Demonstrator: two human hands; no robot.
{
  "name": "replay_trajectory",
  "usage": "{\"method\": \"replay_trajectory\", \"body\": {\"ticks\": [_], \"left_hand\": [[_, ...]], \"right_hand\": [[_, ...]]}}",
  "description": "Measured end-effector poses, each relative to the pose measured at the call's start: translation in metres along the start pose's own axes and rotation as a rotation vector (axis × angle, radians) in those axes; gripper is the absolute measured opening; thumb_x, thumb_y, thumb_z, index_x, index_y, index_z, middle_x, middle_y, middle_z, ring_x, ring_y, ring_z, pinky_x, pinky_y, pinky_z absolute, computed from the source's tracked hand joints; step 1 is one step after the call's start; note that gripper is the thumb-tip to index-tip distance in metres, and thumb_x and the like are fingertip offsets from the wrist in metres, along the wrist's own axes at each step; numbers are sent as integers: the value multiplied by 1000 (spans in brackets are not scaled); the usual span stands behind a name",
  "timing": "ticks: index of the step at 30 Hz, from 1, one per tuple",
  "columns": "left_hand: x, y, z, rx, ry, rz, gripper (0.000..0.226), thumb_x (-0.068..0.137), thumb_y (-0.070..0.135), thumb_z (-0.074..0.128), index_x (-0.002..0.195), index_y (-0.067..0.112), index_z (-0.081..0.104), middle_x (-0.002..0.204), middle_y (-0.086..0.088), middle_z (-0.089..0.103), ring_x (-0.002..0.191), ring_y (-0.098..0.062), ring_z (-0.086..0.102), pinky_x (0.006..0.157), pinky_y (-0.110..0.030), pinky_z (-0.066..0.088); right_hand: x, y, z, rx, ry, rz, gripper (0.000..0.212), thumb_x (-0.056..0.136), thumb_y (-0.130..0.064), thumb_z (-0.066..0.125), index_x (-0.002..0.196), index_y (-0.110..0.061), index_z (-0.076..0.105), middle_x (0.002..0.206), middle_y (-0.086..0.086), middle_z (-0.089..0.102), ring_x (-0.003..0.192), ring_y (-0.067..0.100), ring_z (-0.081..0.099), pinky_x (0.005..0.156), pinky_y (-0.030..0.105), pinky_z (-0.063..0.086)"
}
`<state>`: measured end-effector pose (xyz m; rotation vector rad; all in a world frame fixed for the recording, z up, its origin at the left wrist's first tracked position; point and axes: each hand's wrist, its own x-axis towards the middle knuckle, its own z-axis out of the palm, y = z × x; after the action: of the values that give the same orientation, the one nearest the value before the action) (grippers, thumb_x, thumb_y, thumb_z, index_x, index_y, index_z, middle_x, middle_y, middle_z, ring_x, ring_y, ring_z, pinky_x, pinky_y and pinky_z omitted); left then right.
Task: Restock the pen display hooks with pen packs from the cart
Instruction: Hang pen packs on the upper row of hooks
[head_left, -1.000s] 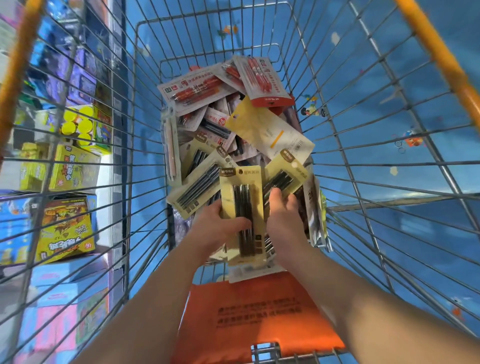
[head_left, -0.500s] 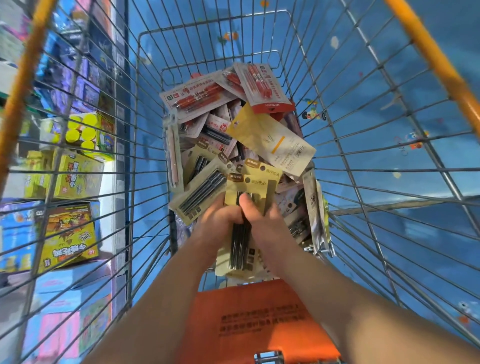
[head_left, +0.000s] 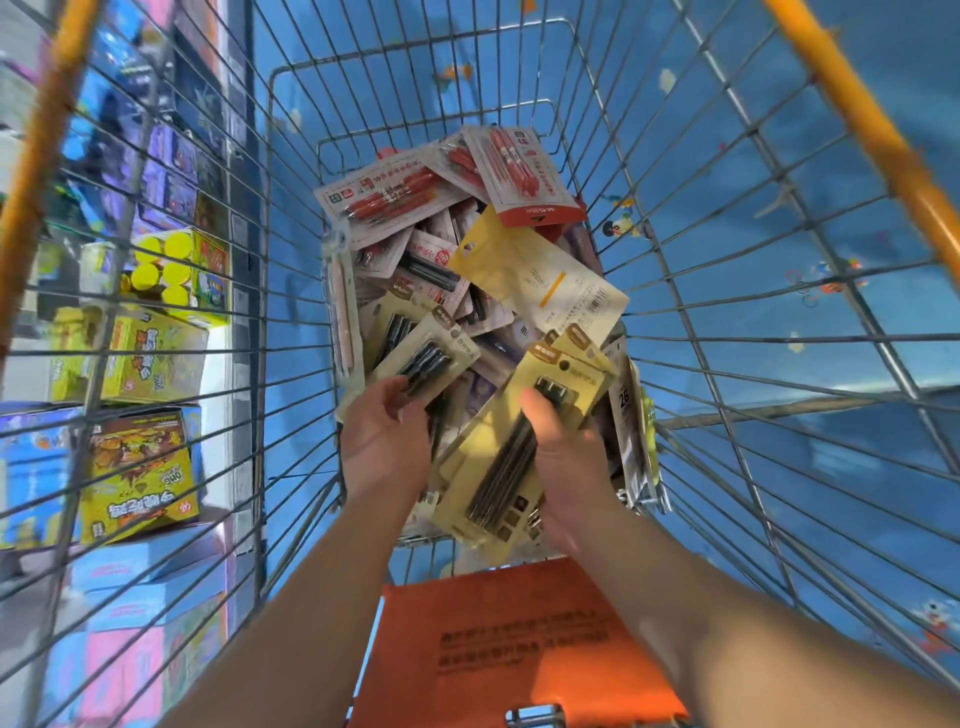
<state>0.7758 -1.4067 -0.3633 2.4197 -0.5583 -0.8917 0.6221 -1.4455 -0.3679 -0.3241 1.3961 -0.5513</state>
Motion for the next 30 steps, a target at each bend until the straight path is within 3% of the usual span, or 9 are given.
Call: {"method": "replay_trajectory", "body": {"ticks": [2,5,8,12,16,18,23,27,30], "left_hand": [[3,-1,3,2,-7,90,45,102,23,55,145,34,49,144,10,53,125,-12,54,100,-33,44],[16,2,7,153,-100,176,63,103,25,55,159,35,28,165,10,26,149,-15,29,116,-46,34],[36,5,7,266,-189,200,71,103,28,58,164,30,19,170,5,16,156,-20,16,125,-49,23],[46,-4,3,432,-140,181,74,95,41,69,158,28,32,156,-7,38,144,-30,38,117,-53,37],[38,-20,8,417,-200,56,75,78,61,79,136,21,56,133,-3,59,125,-28,53,107,-52,47],[32,-26,9,340,-238,-24,75,74,67,80,130,21,59,130,-3,60,118,-26,57,103,-51,51],[24,-27,9,192,-255,-116,67,78,56,83,133,26,58,129,0,63,107,-21,63,91,-45,58],[22,-25,10,143,-241,-141,77,78,55,83,141,24,53,134,-1,61,110,-23,63,94,-48,58],[20,-24,11,152,-214,-128,81,77,59,82,143,22,53,136,-1,61,114,-23,62,97,-48,56]], "right_hand": [[0,0,3,19,-20,-16,81,68,-55,88,135,-27,51,123,-5,67,119,21,59,110,49,38],[2,2,3,114,-64,-15,53,76,-35,90,116,-29,55,109,-7,70,101,13,64,109,42,36],[5,7,2,133,-106,-45,72,62,-32,94,127,-22,65,118,4,76,113,27,71,108,56,48],[7,9,3,133,-136,-58,72,70,-27,90,136,-18,62,122,2,75,114,21,71,107,53,51],[9,13,3,105,-144,-63,67,72,-30,91,133,-22,64,123,2,75,117,26,70,108,56,49],[9,14,1,84,-127,-66,61,74,-29,90,130,-23,65,120,2,76,114,26,71,106,57,50],[9,17,2,71,-141,-71,86,57,-42,99,132,-26,62,121,0,75,116,27,70,107,60,49],[10,17,0,80,-152,-74,74,58,-37,90,127,-27,64,114,-1,78,111,26,72,106,59,49],[10,17,1,78,-160,-69,90,48,-50,98,129,-30,62,118,-2,76,115,27,70,109,60,46]]}}
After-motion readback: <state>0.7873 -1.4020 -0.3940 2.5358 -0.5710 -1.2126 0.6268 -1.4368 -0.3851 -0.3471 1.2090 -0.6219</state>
